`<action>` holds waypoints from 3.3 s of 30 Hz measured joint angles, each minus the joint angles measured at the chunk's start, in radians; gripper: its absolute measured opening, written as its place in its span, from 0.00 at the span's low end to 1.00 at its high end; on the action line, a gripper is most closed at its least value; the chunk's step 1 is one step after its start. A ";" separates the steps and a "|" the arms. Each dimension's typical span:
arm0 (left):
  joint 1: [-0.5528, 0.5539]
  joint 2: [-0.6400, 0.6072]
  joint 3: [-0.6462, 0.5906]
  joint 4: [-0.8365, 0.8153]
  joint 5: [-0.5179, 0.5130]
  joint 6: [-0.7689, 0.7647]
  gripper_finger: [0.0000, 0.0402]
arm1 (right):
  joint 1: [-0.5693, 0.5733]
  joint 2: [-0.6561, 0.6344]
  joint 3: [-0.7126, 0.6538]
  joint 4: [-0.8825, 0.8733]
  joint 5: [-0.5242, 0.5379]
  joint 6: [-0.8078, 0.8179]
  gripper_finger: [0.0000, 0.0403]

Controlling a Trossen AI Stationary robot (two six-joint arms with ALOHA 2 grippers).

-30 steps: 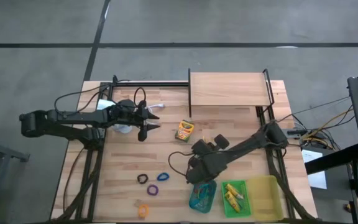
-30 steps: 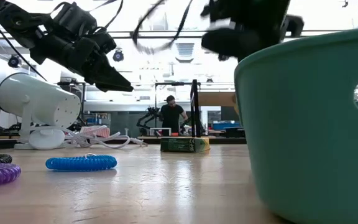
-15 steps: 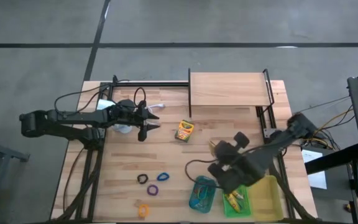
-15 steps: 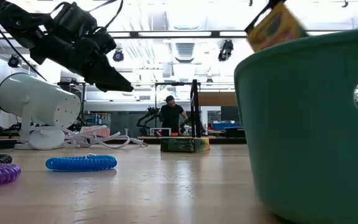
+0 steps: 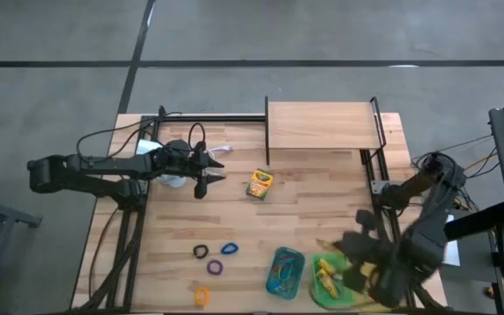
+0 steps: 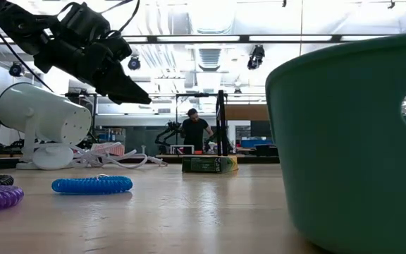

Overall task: Pick & Place Office Desk Supplies
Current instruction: Put the crayon box into the green bin

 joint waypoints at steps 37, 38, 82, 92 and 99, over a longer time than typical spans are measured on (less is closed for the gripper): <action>0.000 0.000 0.000 0.000 0.000 0.000 0.50 | 0.195 0.278 -0.035 0.327 -0.004 0.083 0.02; 0.000 0.000 0.000 0.000 0.000 0.000 0.50 | 0.195 0.279 -0.045 0.338 -0.004 0.087 0.02; 0.000 0.000 0.000 0.000 0.000 0.000 0.51 | 0.188 0.279 -0.229 0.243 0.079 0.261 0.36; 0.000 0.000 0.000 0.000 0.000 0.000 0.50 | 0.188 0.236 -0.227 0.218 0.249 0.450 0.36; 0.000 0.000 0.000 0.000 0.000 0.000 0.50 | 0.135 0.189 -0.226 0.092 0.259 0.606 0.33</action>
